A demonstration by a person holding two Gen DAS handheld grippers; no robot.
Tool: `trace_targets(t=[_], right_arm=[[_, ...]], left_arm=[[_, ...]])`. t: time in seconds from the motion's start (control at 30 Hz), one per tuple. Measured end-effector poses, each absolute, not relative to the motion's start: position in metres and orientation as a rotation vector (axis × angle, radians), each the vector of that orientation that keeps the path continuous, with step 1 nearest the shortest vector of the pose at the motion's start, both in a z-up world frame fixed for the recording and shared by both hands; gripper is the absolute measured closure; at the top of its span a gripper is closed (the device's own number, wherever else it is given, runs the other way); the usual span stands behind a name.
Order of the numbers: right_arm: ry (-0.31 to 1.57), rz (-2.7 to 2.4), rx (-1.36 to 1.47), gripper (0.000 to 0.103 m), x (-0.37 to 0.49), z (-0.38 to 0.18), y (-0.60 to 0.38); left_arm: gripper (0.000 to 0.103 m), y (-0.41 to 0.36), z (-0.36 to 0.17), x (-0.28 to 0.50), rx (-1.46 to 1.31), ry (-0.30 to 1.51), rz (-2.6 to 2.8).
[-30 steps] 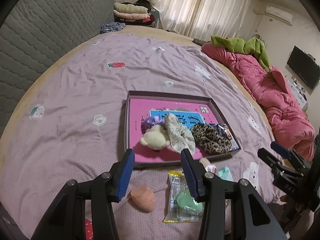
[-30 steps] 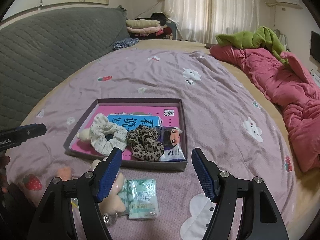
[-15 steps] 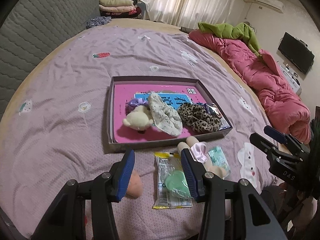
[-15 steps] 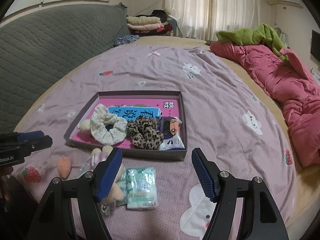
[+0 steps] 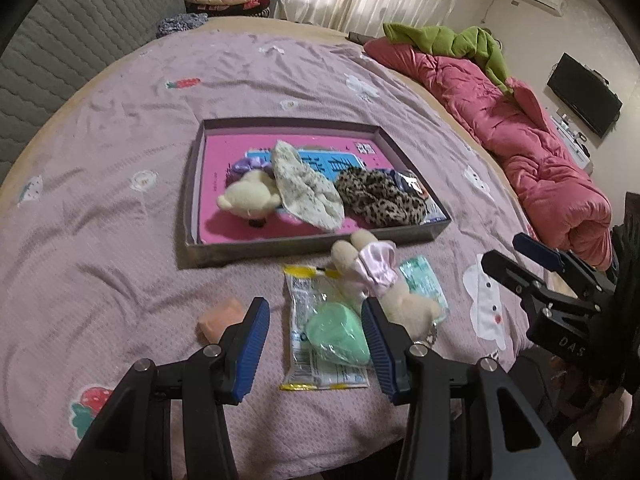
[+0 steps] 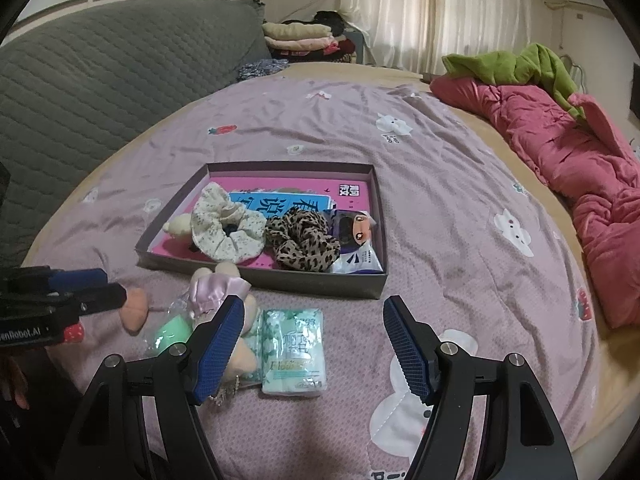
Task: Organize soft objects
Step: 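Withdraw both grippers from the box toward the remaining pile of items, then grasp the bagged green soap with the left gripper while the right gripper grasps the pink-bow bunny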
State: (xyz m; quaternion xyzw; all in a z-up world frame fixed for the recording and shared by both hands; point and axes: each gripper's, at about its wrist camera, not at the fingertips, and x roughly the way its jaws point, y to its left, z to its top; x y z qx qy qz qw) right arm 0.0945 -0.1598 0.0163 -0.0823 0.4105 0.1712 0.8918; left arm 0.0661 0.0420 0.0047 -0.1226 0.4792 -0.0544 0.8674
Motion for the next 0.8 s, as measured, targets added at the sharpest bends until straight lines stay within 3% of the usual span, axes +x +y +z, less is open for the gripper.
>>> trace_targets(t=[0.8], right_arm=[[0.881, 0.393, -0.197, 0.029, 0.093, 0.006, -0.15]], left_arm=[[0.055, 0.024, -0.025, 0.068, -0.28, 1.105, -0.18]])
